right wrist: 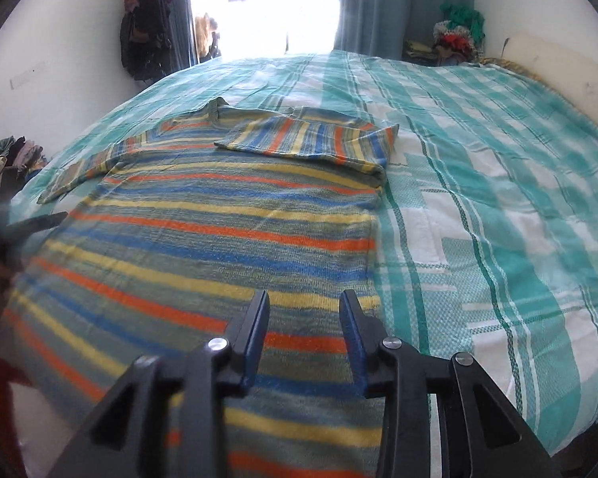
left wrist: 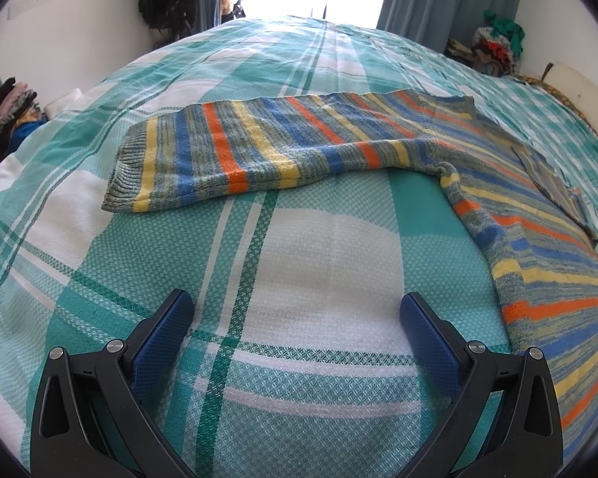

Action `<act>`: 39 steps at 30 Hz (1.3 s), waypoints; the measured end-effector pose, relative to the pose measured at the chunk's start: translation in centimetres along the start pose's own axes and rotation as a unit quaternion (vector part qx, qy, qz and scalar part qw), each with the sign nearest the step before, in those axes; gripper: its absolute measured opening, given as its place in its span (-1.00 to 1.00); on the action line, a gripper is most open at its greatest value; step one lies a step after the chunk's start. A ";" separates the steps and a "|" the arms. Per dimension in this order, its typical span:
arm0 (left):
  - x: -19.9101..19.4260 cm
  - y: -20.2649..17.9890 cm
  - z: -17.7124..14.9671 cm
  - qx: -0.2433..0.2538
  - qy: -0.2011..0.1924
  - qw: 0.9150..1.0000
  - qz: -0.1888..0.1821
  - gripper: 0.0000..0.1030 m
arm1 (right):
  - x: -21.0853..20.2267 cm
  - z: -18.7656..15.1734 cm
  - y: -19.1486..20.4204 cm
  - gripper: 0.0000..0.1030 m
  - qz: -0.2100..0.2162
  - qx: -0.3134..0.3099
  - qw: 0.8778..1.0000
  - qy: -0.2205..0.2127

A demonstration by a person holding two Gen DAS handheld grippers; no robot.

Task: Fold small clothes
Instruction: 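Move the left tool to the other sleeve cuff and grasp it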

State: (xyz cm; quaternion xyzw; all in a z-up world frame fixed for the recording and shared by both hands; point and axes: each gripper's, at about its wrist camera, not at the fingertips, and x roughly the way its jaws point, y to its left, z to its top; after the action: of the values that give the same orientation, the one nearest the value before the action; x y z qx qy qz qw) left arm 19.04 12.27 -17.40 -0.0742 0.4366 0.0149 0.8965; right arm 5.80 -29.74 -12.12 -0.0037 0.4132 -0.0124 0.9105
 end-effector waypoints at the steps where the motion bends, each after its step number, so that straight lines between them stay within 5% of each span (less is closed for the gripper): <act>1: 0.0 0.0 0.0 0.000 0.000 1.000 0.000 0.99 | -0.4 0.2 0.3 -0.23 0.003 -0.002 1.000 -0.008; 3: 0.0 0.0 0.0 0.000 0.000 1.000 0.000 0.99 | -0.8 0.5 0.5 -0.08 0.003 0.002 1.000 -0.025; 13: -0.6 -1.4 -0.3 0.033 -0.009 0.997 0.064 0.99 | 1.7 -0.5 2.7 -0.07 0.002 -0.041 0.999 0.007; 16: -0.7 -0.7 0.0 0.019 0.017 0.999 0.048 0.99 | 2.0 -0.9 3.8 -0.07 0.008 -0.065 0.998 0.012; 19: -1.9 1.3 1.3 -0.020 0.059 0.998 -0.016 0.98 | 1.7 -1.1 4.6 -0.07 0.011 -0.085 0.996 0.007; 21: -3.7 4.3 3.1 -0.078 0.043 0.994 -0.068 0.98 | 1.4 -1.1 4.8 -0.05 0.015 -0.090 0.996 0.002; 24: -4.7 10.1 7.0 -0.172 0.010 0.984 -0.050 0.98 | 1.3 -1.1 4.9 -0.04 0.023 -0.089 0.996 0.001; 27: -1.6 14.6 9.4 -0.231 0.057 0.971 -0.025 0.94 | 1.6 -0.9 5.1 -0.04 0.027 -0.091 0.995 0.005; 30: 1.8 15.5 9.5 -0.248 0.110 0.962 -0.026 0.47 | 1.9 -0.8 5.4 -0.04 0.025 -0.094 0.995 0.006; 34: 3.2 13.2 9.8 -0.206 0.111 0.972 -0.023 0.36 | 2.0 -1.0 5.3 -0.04 0.021 -0.094 0.995 0.009; 36: 3.7 12.5 10.0 -0.192 0.120 0.974 -0.017 -0.43 | 2.1 -1.1 5.2 -0.03 0.021 -0.094 0.995 0.012; 37: 3.8 12.2 10.1 -0.184 0.129 0.974 -0.006 -0.99 | 2.1 -1.1 5.1 -0.03 0.022 -0.092 0.995 0.013; 39: 3.0 11.4 10.8 -0.170 0.122 0.978 0.013 -0.97 | 2.1 -1.0 5.0 -0.03 0.024 -0.088 0.996 0.013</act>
State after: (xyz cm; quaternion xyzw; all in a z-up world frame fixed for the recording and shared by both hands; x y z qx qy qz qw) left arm 28.28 24.98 -14.58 -0.2209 0.5351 0.0915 0.8103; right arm 6.55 -24.79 -14.46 -0.0743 0.4244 0.0456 0.9013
